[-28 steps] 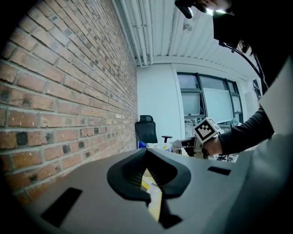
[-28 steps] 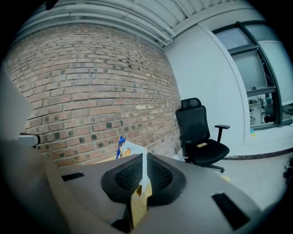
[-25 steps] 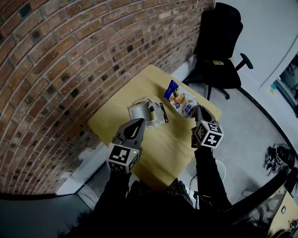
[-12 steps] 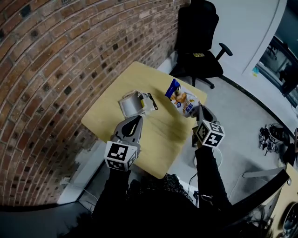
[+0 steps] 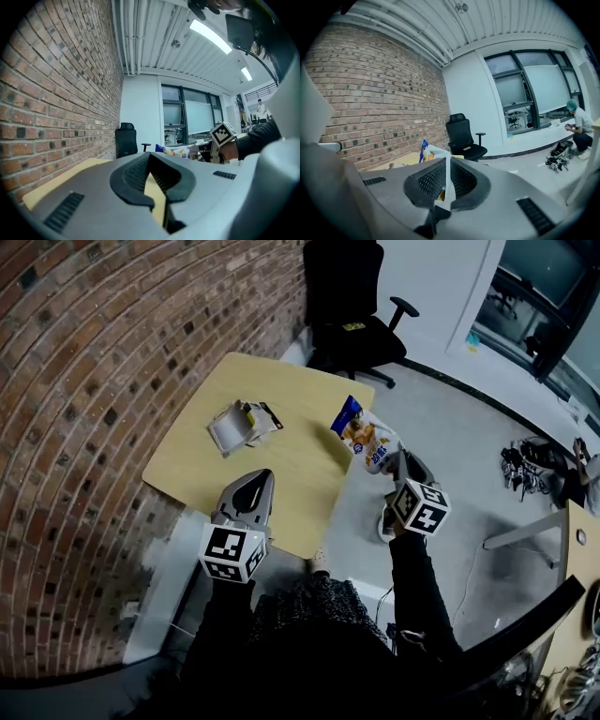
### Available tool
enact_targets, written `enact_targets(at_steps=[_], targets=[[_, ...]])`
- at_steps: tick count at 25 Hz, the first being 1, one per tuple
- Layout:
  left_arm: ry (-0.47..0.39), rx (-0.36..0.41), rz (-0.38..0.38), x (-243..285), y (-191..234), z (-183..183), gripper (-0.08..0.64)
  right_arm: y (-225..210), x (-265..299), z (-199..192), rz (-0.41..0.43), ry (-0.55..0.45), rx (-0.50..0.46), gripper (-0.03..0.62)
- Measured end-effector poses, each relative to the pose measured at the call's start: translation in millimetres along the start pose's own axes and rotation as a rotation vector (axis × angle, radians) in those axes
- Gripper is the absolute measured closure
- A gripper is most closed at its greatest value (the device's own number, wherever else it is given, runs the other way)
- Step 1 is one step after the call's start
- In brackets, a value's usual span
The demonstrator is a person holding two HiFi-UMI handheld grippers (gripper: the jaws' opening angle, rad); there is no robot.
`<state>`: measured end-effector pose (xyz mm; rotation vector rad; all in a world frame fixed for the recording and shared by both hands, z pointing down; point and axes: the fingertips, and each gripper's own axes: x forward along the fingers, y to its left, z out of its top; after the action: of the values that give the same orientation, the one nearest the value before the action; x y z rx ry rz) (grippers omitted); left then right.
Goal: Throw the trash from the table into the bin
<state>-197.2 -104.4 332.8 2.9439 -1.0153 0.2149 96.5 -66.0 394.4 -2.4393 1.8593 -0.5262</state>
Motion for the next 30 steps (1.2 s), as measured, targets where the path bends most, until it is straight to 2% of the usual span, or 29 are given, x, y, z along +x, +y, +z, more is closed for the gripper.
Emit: enact_targets(at_steps=[6, 11, 15, 20, 30], targets=[[0.016, 0.003, -0.049, -11, -40, -4, 0.552, -39, -62, -13, -0.070, 0.005, 0.019, 0.571], [0.014, 0.004, -0.071, -5, -71, 0, 0.552, -73, -90, -12, -0.108, 0.000, 0.047, 0.571], [0.004, 0.000, -0.073, 11, -94, 8, 0.552, -110, -97, -12, -0.133, 0.015, 0.024, 0.571], [0.001, -0.012, -0.067, 40, -128, 13, 0.552, -153, -102, 1, -0.134, 0.017, 0.040, 0.571], [0.026, -0.014, -0.060, 91, -195, 8, 0.552, -251, -105, -14, -0.158, 0.071, 0.039, 0.571]])
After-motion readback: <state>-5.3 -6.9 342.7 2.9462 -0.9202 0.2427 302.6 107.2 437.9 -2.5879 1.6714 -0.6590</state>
